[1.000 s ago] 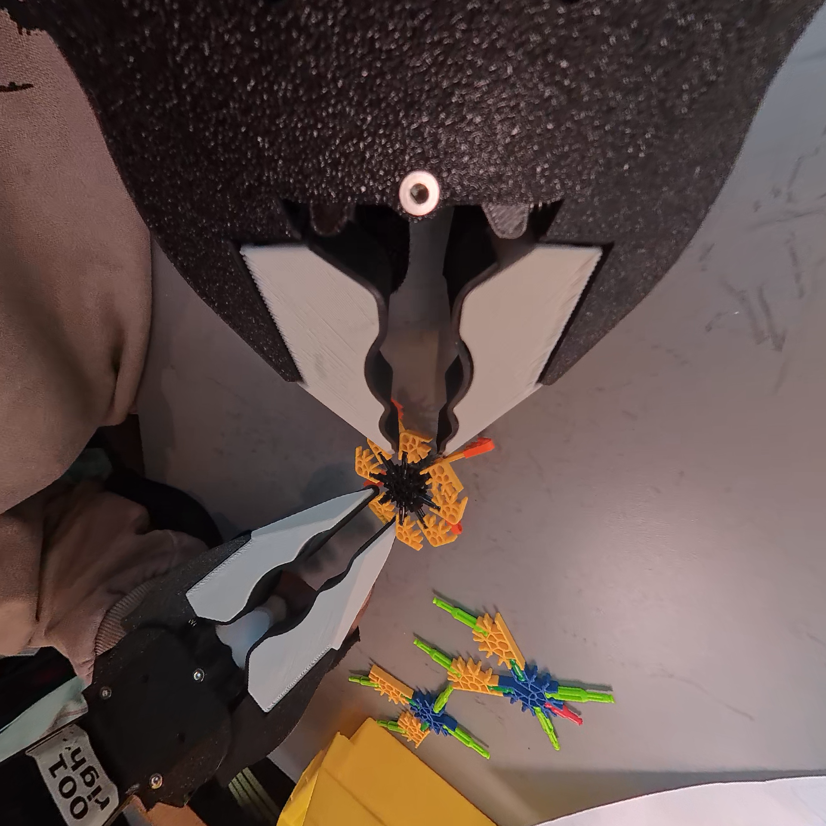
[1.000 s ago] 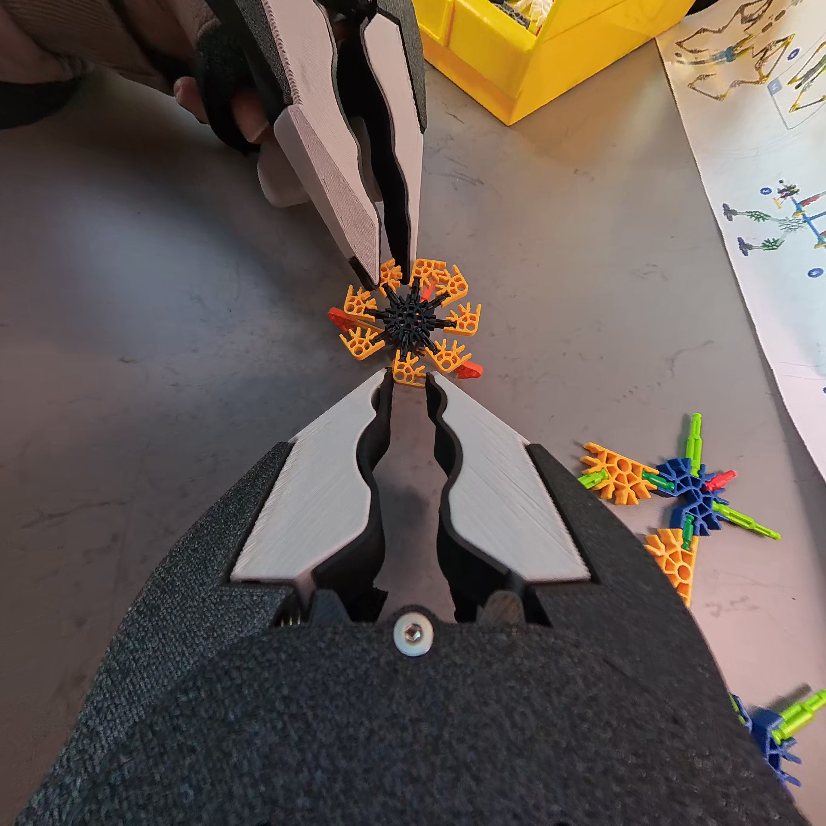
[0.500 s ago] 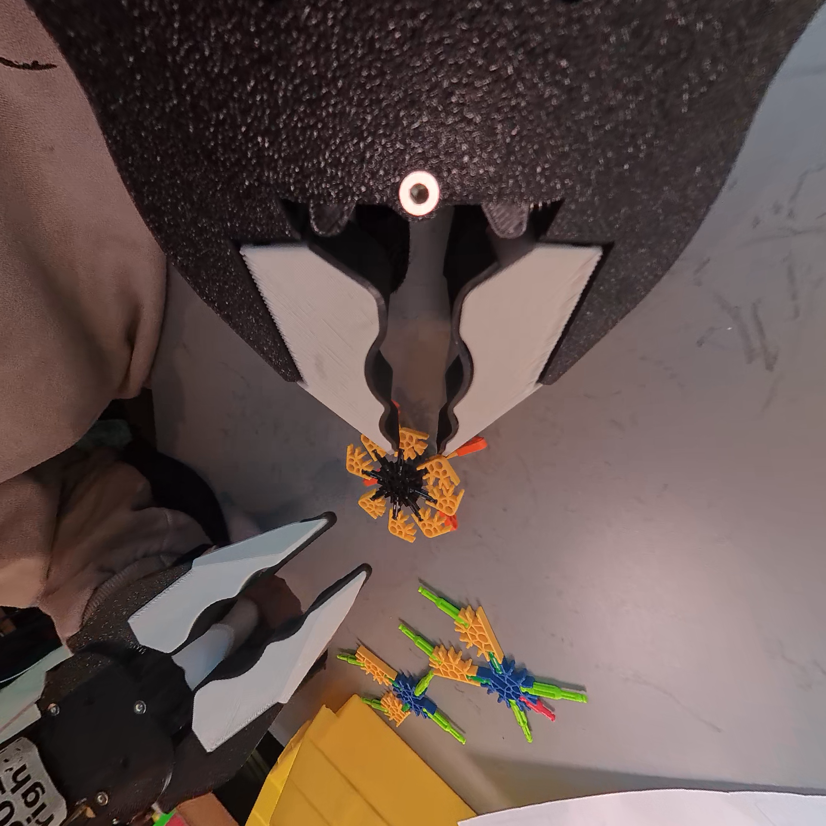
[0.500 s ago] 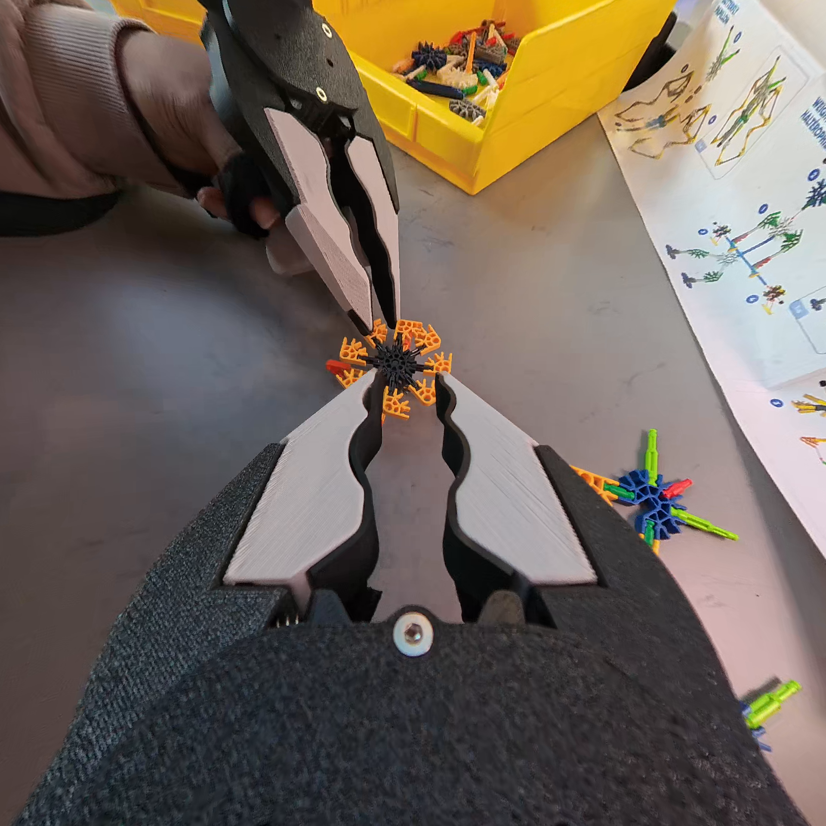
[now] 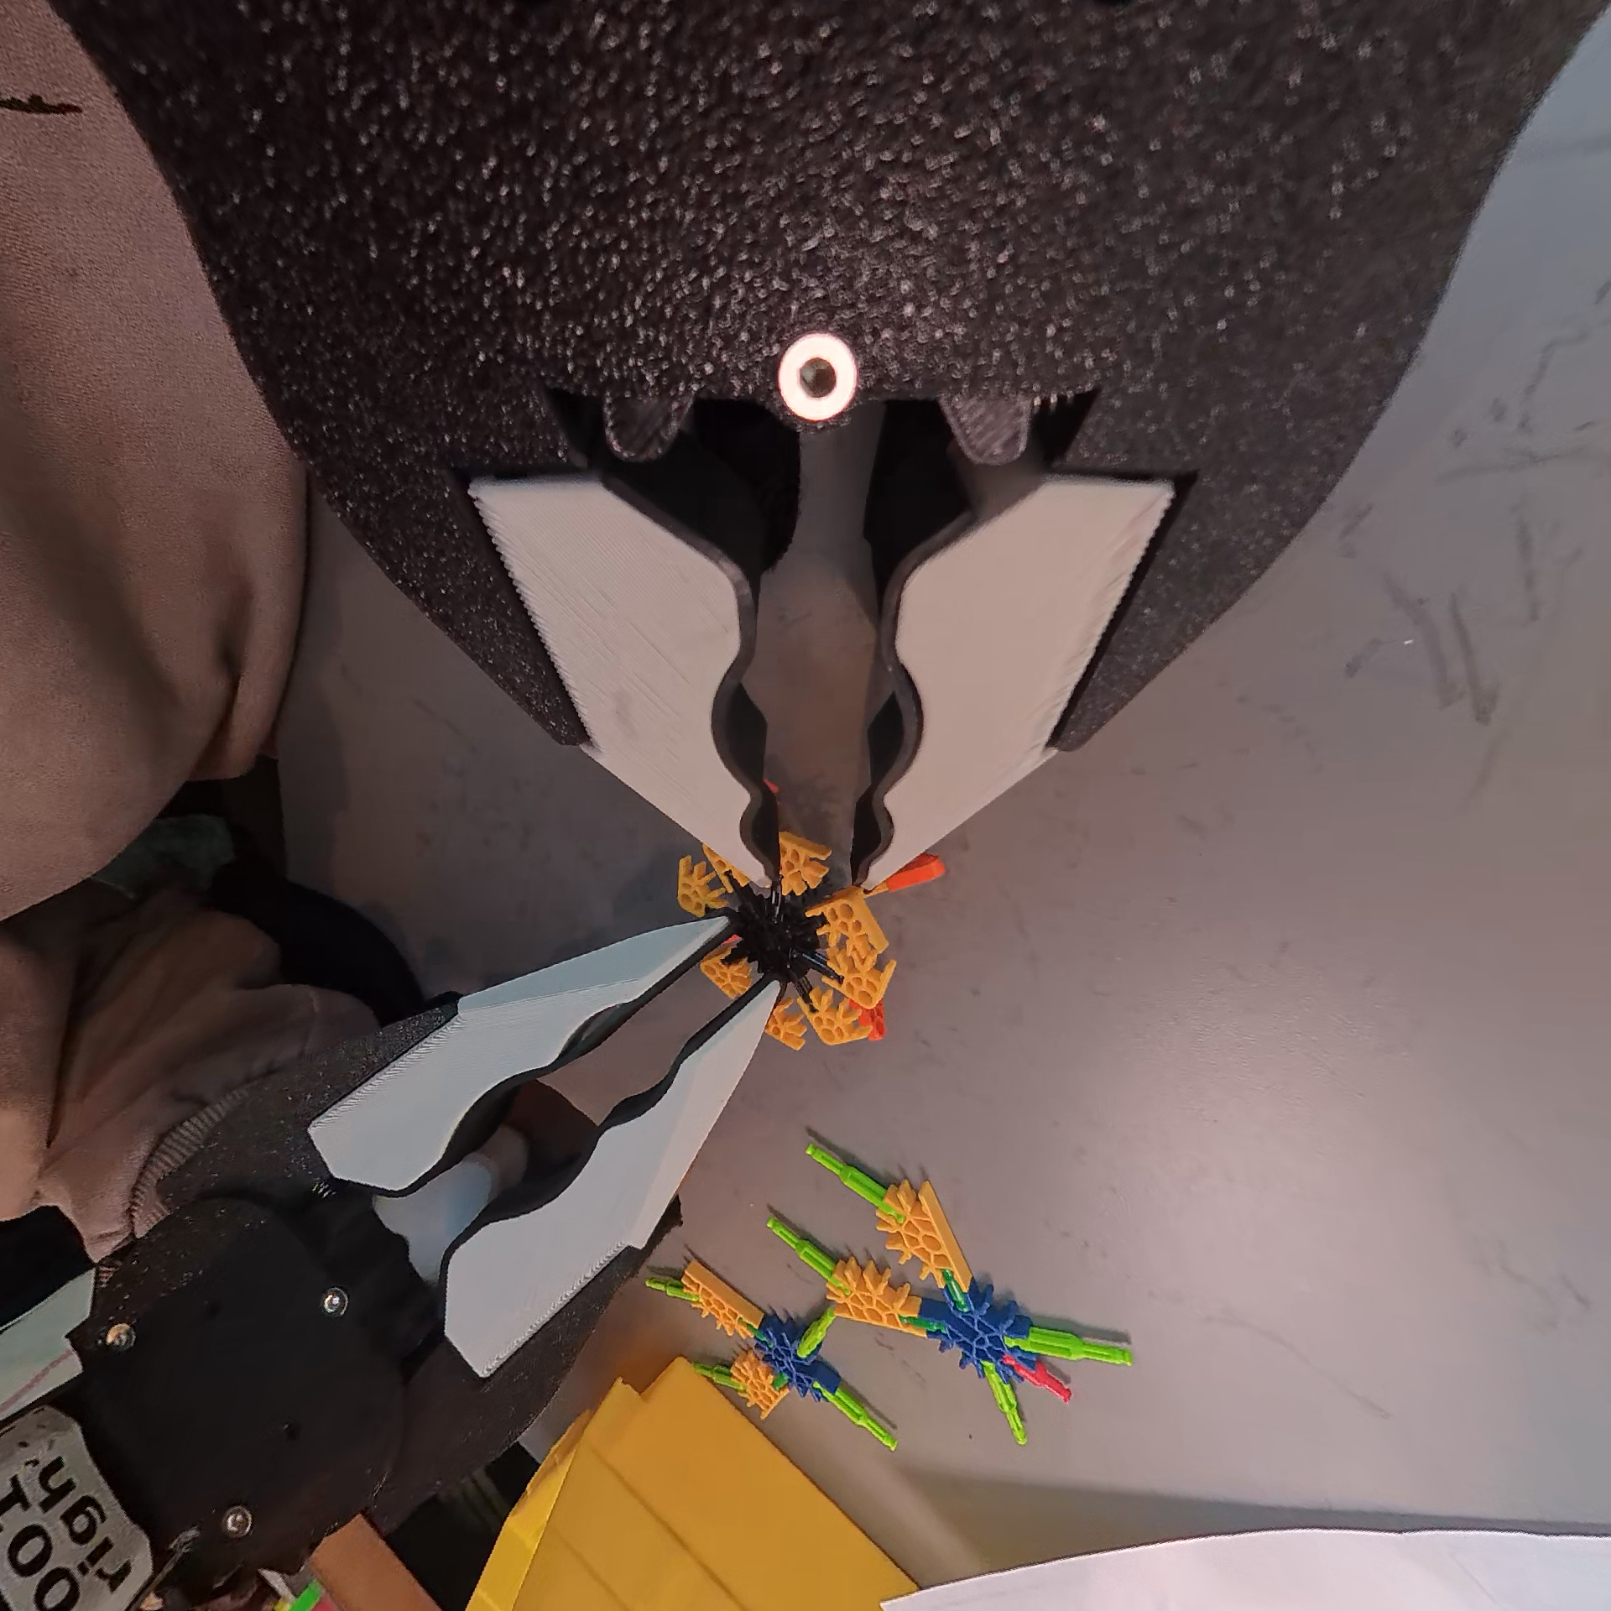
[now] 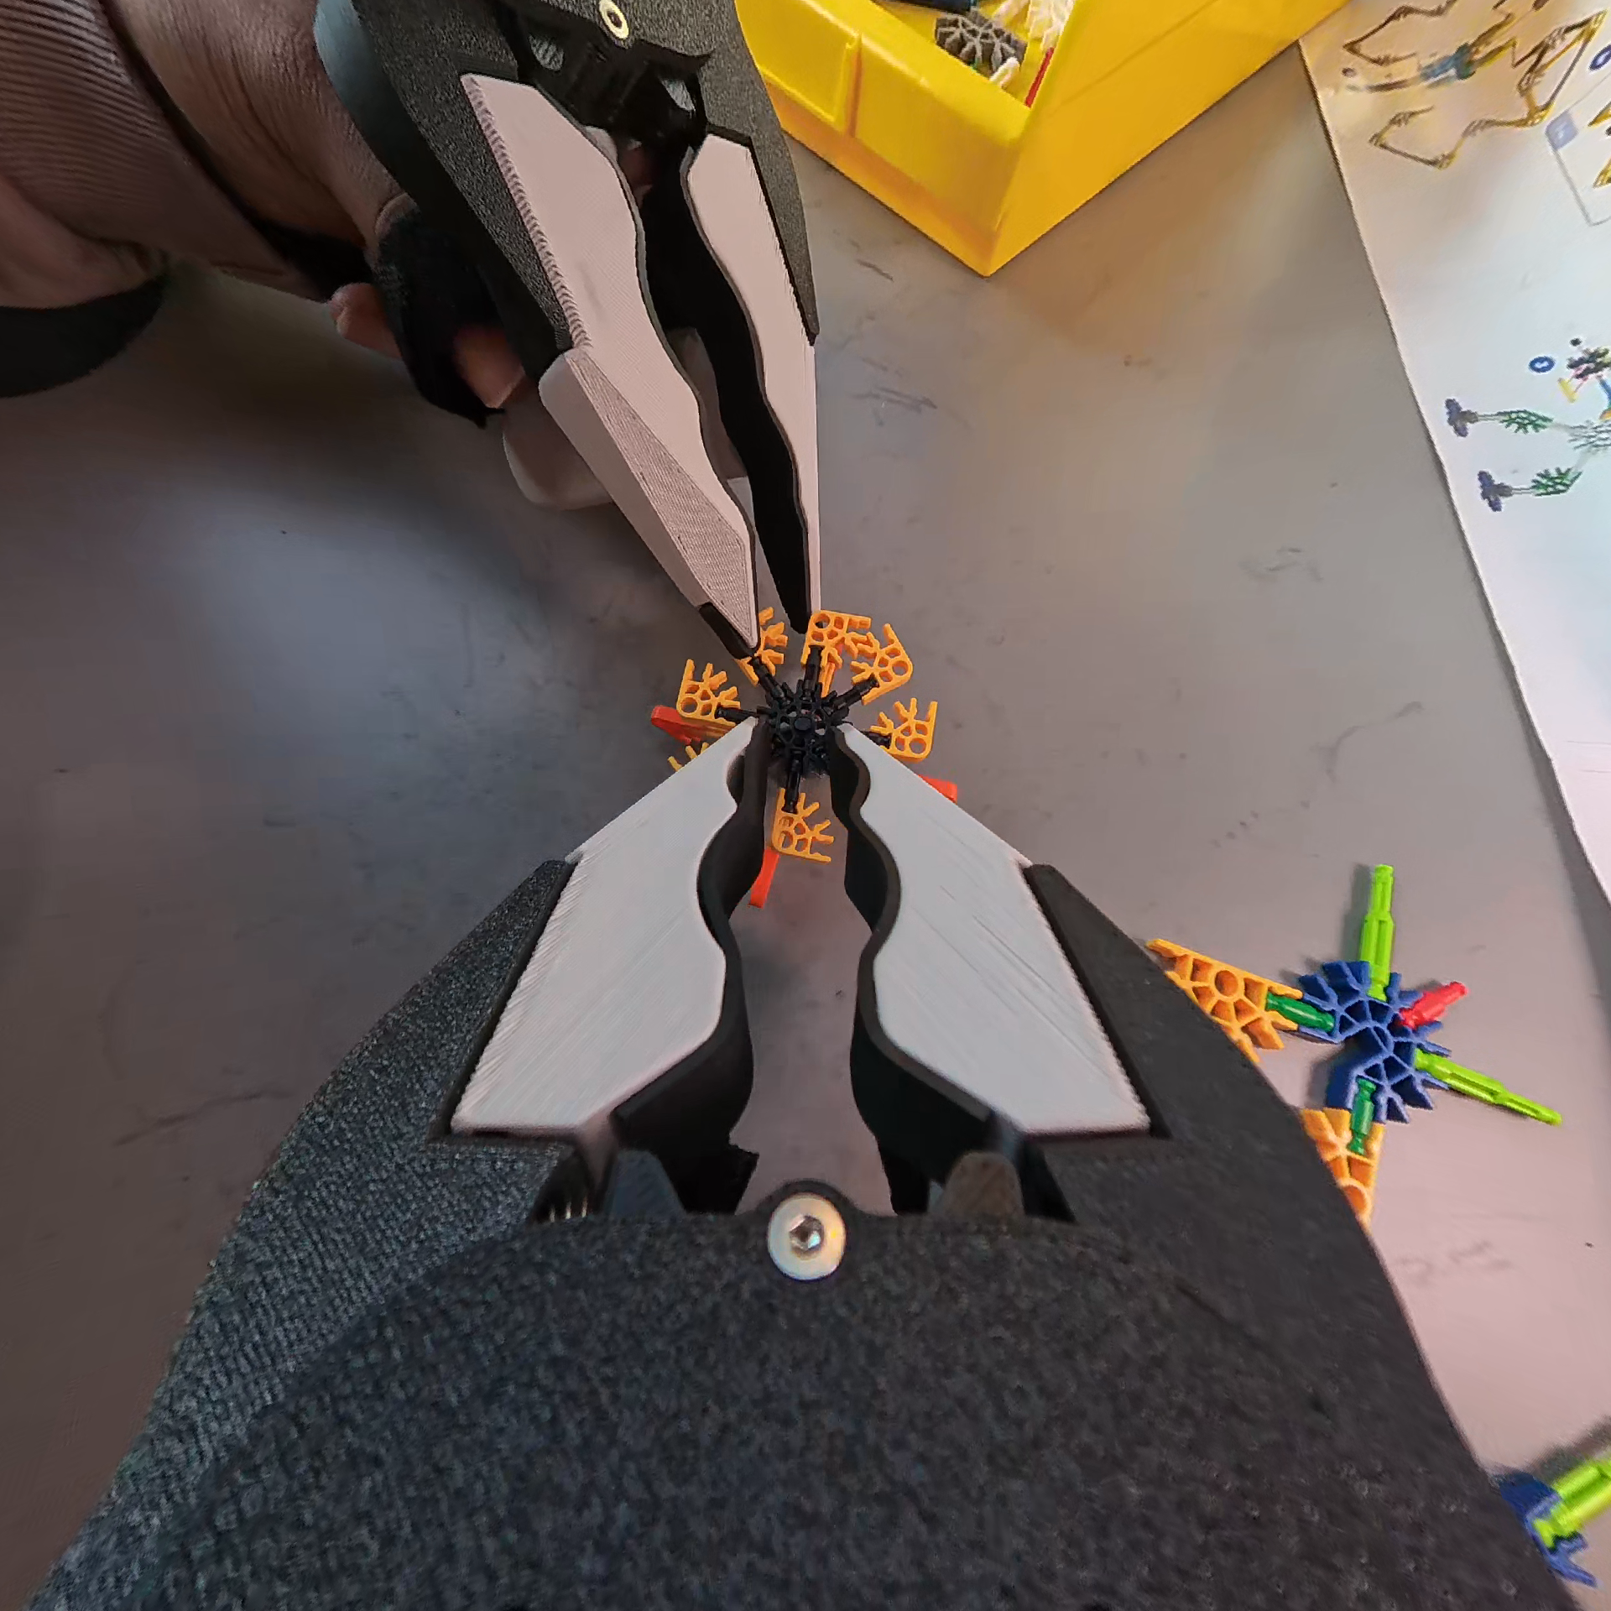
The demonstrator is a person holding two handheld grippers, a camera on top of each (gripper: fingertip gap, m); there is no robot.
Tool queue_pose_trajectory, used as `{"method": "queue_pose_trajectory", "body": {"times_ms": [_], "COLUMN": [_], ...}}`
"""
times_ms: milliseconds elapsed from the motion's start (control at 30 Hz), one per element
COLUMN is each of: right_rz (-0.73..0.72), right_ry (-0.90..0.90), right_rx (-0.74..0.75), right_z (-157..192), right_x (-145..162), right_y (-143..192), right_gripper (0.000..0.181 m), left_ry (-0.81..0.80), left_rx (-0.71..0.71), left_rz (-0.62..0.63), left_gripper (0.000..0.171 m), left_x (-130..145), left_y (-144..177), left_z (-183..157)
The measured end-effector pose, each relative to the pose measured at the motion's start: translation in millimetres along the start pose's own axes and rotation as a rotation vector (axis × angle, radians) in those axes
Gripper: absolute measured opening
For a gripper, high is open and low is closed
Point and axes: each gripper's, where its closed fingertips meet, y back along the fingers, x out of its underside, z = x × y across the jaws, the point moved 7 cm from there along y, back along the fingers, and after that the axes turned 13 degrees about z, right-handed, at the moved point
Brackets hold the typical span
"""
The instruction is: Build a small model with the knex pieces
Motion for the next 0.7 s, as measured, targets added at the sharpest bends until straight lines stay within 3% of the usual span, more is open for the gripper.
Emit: {"method": "queue_pose_trajectory", "body": {"times_ms": [300,700], "right_rz": [0.010,-0.091], "right_ry": [-0.006,-0.021], "right_rx": [-0.006,-0.003], "right_z": [0.3,-7.3], "right_x": [1.1,0.5], "right_y": [-3.3,10.5], "right_gripper": [0.016,0.024], "left_ry": [-0.001,-0.011], "left_rx": [-0.008,-0.040], "left_rz": [0.011,-0.009], "left_gripper": [0.016,0.016], "left_x": [0.8,-1.0], "left_y": [-1.4,10.7], "left_z": [0.6,4.3]}}
